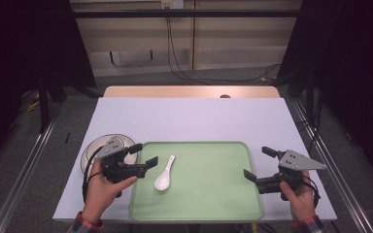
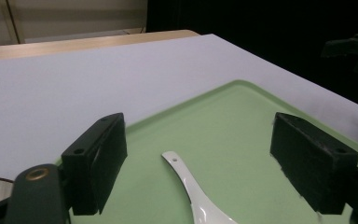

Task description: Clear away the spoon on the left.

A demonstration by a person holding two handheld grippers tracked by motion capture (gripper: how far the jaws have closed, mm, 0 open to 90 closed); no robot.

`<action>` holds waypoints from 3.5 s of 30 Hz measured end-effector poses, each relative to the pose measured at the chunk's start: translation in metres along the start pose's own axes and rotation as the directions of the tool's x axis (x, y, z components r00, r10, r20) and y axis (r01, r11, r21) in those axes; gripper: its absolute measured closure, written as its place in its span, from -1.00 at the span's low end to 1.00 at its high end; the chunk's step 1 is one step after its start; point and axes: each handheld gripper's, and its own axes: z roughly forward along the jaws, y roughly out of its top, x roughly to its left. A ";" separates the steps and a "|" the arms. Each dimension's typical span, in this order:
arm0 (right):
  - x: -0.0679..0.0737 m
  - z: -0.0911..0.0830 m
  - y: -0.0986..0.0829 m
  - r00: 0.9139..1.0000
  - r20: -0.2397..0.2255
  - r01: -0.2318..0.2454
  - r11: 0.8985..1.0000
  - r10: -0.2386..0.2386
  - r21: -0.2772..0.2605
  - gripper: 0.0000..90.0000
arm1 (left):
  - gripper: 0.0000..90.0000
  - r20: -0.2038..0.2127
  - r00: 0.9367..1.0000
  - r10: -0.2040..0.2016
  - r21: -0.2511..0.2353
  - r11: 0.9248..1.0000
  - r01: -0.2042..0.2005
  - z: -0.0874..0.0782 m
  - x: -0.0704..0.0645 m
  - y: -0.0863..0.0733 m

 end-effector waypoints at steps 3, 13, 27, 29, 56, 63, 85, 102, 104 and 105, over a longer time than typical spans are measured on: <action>0.000 0.000 0.000 1.000 0.000 0.000 1.000 0.000 -0.001 -1.00 | -0.63 -0.002 1.000 -0.002 0.000 1.000 0.002 -0.003 0.002 0.001; -0.001 0.000 0.000 1.000 -0.010 -0.003 1.000 0.003 0.003 -1.00 | -0.77 0.011 1.000 -0.024 -0.003 1.000 0.024 -0.009 0.006 0.005; -0.002 -0.001 0.000 1.000 0.002 0.001 1.000 -0.001 0.001 -1.00 | -0.92 -0.009 1.000 -0.016 -0.010 1.000 0.015 -0.022 0.011 0.011; -0.002 -0.001 0.000 1.000 0.003 -0.002 1.000 0.001 0.001 -1.00 | -0.93 0.001 1.000 -0.015 -0.017 1.000 0.015 -0.025 0.013 0.012; -0.003 -0.001 0.000 1.000 0.002 -0.002 1.000 0.002 -0.002 -1.00 | -0.97 -0.045 0.999 0.000 -0.030 1.000 -0.001 -0.060 0.033 0.012; -0.003 -0.001 0.000 1.000 -0.004 -0.003 1.000 0.003 -0.003 -1.00 | -0.97 -0.054 0.998 0.013 -0.043 0.999 -0.015 -0.068 0.038 0.009; -0.003 0.000 -0.001 1.000 -0.006 -0.006 1.000 0.006 0.005 -1.00 | -0.95 -0.102 0.994 0.034 -0.050 0.998 -0.039 -0.088 0.049 0.004; -0.004 -0.001 -0.002 1.000 -0.003 -0.003 1.000 0.003 0.011 -1.00 | -0.94 -0.126 0.992 0.032 -0.035 0.999 -0.037 -0.095 0.056 0.000; -0.005 -0.001 -0.002 1.000 -0.015 -0.003 1.000 0.003 0.016 -1.00 | -0.94 -0.121 0.992 0.031 -0.038 0.999 -0.036 -0.096 0.057 0.000; -0.005 -0.001 -0.002 1.000 -0.009 -0.004 1.000 0.004 0.014 -1.00 | -0.94 -0.121 0.992 0.027 -0.037 0.999 -0.032 -0.096 0.057 0.000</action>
